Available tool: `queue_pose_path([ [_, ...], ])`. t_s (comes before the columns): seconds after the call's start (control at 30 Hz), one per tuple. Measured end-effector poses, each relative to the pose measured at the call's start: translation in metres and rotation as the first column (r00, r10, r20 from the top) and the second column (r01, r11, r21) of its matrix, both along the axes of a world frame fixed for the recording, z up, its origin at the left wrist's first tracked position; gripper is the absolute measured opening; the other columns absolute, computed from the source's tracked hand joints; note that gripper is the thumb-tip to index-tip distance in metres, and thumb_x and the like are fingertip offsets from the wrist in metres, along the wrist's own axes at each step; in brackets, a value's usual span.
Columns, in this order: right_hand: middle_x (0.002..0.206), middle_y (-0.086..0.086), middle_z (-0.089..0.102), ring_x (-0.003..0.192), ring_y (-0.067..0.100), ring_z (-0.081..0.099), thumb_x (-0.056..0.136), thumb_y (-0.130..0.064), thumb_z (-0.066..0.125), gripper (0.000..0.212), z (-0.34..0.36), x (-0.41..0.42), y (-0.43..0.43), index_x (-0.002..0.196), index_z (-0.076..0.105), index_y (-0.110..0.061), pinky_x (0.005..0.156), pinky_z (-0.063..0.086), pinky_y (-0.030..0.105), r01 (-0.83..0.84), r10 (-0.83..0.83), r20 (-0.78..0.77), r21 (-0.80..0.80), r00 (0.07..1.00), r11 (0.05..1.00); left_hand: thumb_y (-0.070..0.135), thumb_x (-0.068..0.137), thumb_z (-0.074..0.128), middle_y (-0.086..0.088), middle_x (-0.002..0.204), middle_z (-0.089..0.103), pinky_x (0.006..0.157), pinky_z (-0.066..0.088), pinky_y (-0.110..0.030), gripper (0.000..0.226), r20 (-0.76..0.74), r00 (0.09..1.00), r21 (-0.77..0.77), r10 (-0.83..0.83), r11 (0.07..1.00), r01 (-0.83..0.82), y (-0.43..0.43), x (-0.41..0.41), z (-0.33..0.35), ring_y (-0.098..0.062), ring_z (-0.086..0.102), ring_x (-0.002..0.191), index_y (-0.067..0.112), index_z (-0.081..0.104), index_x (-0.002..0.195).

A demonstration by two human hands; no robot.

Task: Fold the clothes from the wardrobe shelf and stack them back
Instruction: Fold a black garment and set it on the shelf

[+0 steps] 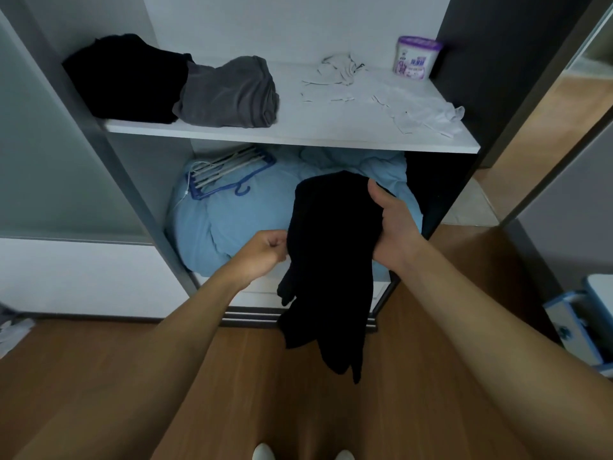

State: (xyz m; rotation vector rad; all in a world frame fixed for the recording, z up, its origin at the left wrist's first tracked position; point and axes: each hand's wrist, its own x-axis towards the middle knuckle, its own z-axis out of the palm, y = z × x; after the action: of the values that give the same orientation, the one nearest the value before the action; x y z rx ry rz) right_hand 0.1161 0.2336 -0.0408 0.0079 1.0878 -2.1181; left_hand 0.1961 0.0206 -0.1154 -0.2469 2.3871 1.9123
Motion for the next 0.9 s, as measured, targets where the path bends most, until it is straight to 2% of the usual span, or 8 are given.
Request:
queue_pose_path([
  [0.17,0.114,0.012,0.074,0.102,0.027,0.072,0.093,-0.050,0.060,0.043,0.002,0.001,0.002,0.097,0.081,-0.013,0.074,0.061,0.037,0.053,-0.053,0.003,-0.001,0.999,0.999,0.047,0.086,0.062,0.009,0.128,0.067,0.107,0.044,-0.037,0.050,0.092,0.961,0.180,-0.260,0.954,0.241,0.010,0.008,0.008,-0.009,0.058,0.124,0.027,0.060,0.132],
  [0.3,0.116,0.012,0.073,0.104,0.027,0.072,0.093,-0.050,0.060,0.043,0.001,0.002,0.004,0.098,0.081,-0.014,0.075,0.061,0.036,0.077,-0.077,-0.008,0.017,0.997,0.997,0.018,0.084,0.053,-0.012,0.118,0.058,0.115,0.033,-0.051,0.049,0.080,0.959,0.360,-0.271,0.905,0.226,0.026,0.010,-0.007,-0.025,0.052,0.117,-0.002,0.053,0.128],
  [0.43,0.113,0.012,0.074,0.102,0.026,0.072,0.095,-0.051,0.056,0.045,0.002,0.001,0.008,0.094,0.082,-0.014,0.074,0.061,0.035,0.104,-0.104,-0.017,0.015,0.994,0.994,0.045,0.079,0.075,0.007,0.123,0.069,0.108,0.040,-0.029,0.054,0.108,0.938,0.135,-0.329,0.940,0.314,0.035,0.012,-0.016,-0.007,0.059,0.121,0.021,0.063,0.126],
  [0.57,0.116,0.014,0.073,0.106,0.028,0.071,0.096,-0.048,0.056,0.044,-0.001,0.000,0.015,0.101,0.080,-0.012,0.079,0.061,0.038,0.135,-0.136,-0.037,-0.008,0.990,0.991,0.040,0.091,0.068,0.012,0.097,0.072,0.090,0.051,-0.030,0.008,-0.036,0.998,-0.031,0.052,0.998,-0.053,0.043,-0.004,-0.015,0.001,0.067,0.092,0.037,0.067,0.098],
  [0.67,0.121,0.012,0.071,0.110,0.026,0.069,0.094,-0.044,0.062,0.041,-0.011,-0.001,0.036,0.117,0.074,-0.013,0.086,0.059,0.038,0.141,-0.140,-0.058,0.016,0.988,0.990,0.023,0.100,0.057,0.002,0.091,0.074,0.088,0.056,-0.038,0.016,-0.068,0.953,0.075,0.294,0.954,-0.289,0.027,-0.009,-0.005,-0.015,0.070,0.089,0.027,0.069,0.091],
  [0.73,0.122,0.009,0.071,0.105,0.022,0.072,0.093,-0.041,0.067,0.039,-0.027,-0.003,0.055,0.122,0.069,-0.016,0.083,0.060,0.034,0.164,-0.135,-0.130,0.241,0.982,0.957,0.020,0.101,0.056,0.006,0.078,0.075,0.070,0.056,-0.028,0.023,-0.093,0.933,0.125,0.348,0.934,-0.336,0.014,-0.011,0.003,-0.010,0.070,0.074,0.023,0.070,0.083],
  [0.8,0.123,0.006,0.069,0.098,0.020,0.072,0.091,-0.044,0.068,0.039,-0.047,-0.002,0.072,0.120,0.063,-0.017,0.076,0.061,0.030,0.068,0.084,-0.199,0.652,0.976,0.755,0.019,0.100,0.057,0.011,0.065,0.069,0.056,0.050,-0.020,0.032,-0.157,0.942,0.108,0.296,0.954,-0.281,0.012,-0.013,0.015,-0.004,0.064,0.059,0.025,0.069,0.071],
  [0.9,0.120,0.005,0.065,0.101,0.020,0.068,0.090,-0.050,0.067,0.050,-0.074,0.004,0.079,0.121,0.061,-0.012,0.084,0.056,0.029,-0.113,0.577,0.003,0.981,0.817,0.155,0.013,0.098,0.059,0.022,0.060,0.063,0.055,0.042,-0.010,0.042,-0.232,0.970,-0.093,0.068,0.991,-0.091,0.021,-0.017,0.034,0.007,0.055,0.055,0.035,0.068,0.062],
])
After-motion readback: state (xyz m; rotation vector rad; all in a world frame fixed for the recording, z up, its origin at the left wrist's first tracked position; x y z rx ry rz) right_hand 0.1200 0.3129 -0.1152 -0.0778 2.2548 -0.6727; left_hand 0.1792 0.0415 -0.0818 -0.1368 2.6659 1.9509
